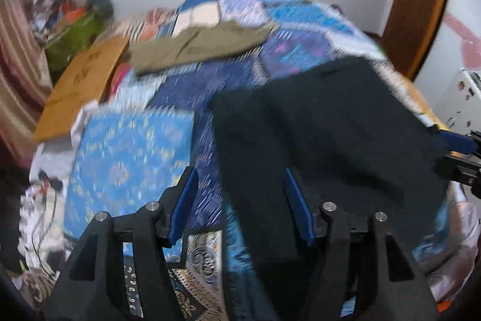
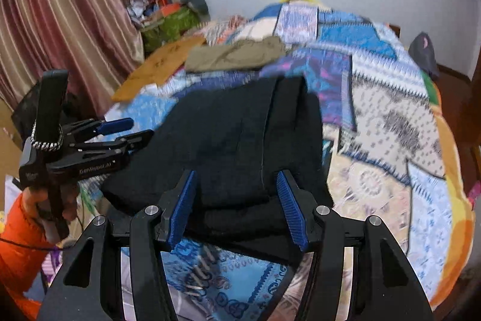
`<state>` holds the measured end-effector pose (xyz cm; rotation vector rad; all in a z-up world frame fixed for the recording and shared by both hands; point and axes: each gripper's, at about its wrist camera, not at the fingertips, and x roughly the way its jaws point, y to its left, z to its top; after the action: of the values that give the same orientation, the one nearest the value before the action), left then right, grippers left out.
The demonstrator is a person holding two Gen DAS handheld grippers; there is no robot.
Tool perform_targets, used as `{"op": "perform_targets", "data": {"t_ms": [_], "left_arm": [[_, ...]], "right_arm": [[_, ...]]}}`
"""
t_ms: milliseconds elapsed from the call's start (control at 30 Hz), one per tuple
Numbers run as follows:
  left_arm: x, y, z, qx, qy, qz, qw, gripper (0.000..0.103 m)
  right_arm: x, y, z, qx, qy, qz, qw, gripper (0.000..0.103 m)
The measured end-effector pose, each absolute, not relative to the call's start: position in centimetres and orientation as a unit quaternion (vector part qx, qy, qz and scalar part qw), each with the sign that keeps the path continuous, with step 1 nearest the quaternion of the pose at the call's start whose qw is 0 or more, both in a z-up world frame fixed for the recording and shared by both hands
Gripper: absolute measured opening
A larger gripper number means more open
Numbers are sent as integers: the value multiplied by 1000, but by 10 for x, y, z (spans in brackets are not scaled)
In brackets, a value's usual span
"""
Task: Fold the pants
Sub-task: 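Lower the folded trousers onto the quilt and open both grippers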
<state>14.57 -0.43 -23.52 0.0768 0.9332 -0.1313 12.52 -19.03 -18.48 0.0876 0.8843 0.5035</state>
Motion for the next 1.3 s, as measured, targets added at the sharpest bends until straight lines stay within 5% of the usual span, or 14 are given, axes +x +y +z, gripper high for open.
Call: {"op": "perform_targets", "data": {"t_ms": [100, 500, 767, 1300], "left_arm": [[151, 8, -249, 12, 457, -62, 887, 71], [232, 13, -227, 39, 443, -43, 895, 71], [315, 10, -273, 102, 492, -23, 865, 71], [225, -1, -274, 33, 502, -119, 856, 61]], "right_arm": [[127, -187, -196, 29, 429, 240, 870, 52], [139, -200, -204, 4, 434, 249, 866, 52], [158, -224, -209, -5, 436, 229, 870, 52], [232, -260, -224, -14, 447, 181, 876, 54]]}}
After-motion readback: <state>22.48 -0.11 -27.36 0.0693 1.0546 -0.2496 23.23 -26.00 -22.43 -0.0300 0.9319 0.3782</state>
